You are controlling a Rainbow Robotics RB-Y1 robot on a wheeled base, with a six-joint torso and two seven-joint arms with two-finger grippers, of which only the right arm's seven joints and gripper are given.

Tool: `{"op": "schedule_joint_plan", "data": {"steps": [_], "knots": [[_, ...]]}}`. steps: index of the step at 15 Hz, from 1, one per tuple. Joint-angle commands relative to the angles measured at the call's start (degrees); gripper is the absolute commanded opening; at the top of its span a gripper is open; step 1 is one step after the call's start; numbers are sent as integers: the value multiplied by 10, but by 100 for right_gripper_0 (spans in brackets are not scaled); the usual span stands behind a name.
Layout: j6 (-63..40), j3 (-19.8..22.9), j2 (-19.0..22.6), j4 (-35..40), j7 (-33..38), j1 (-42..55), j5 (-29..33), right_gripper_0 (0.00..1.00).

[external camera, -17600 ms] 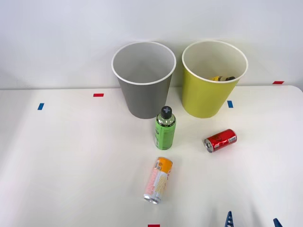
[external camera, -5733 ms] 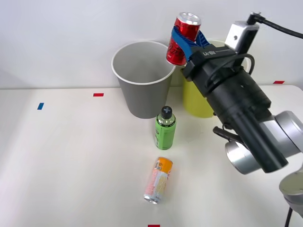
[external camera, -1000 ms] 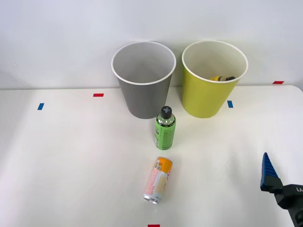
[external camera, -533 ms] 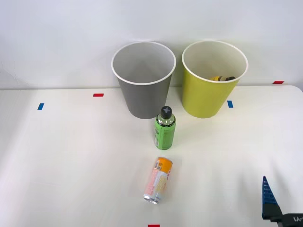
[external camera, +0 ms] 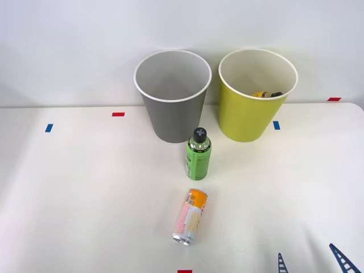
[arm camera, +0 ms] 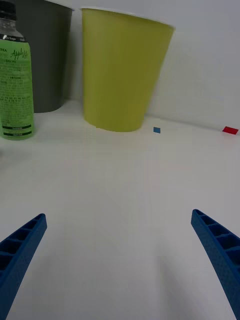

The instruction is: Put cans in the gray bin, plastic bottles in the light green bin

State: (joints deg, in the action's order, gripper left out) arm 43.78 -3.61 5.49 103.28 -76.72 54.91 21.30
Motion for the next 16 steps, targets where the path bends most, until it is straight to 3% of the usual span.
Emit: {"op": "schedule_joint_plan", "data": {"steps": [1,3,5,10,16], "knots": [[5,-98,71,-21,-107,1,-168,100],[-4,-132,82,-21,-142,1,-220,100],[-7,-149,80,-22,-141,1,-224,100],[-7,-159,51,-21,-145,-2,-220,100],[-5,-152,53,-21,-147,-2,-224,100]]}}
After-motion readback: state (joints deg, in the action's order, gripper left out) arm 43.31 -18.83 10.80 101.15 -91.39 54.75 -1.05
